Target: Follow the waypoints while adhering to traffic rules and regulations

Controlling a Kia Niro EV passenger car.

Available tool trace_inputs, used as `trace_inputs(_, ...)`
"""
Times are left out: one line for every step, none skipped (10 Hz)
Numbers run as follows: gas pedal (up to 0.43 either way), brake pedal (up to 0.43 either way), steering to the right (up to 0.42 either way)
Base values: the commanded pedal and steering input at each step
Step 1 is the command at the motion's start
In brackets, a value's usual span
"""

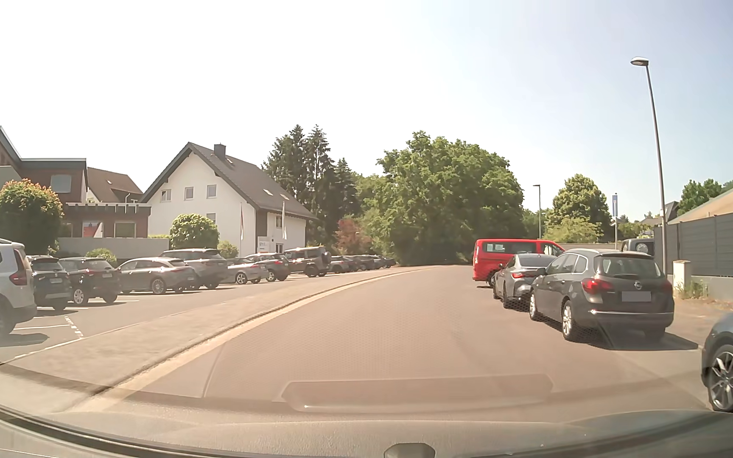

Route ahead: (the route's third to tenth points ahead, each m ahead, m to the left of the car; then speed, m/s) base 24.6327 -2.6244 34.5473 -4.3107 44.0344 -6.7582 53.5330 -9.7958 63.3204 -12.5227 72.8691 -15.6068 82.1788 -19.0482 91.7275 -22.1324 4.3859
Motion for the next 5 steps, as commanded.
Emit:
trace_inputs(0.000, 0.268, 0.019)
trace_inputs(0.000, 0.274, 0.019)
trace_inputs(0.000, 0.280, 0.019)
trace_inputs(0.000, 0.287, 0.019)
trace_inputs(0.000, 0.287, 0.019)
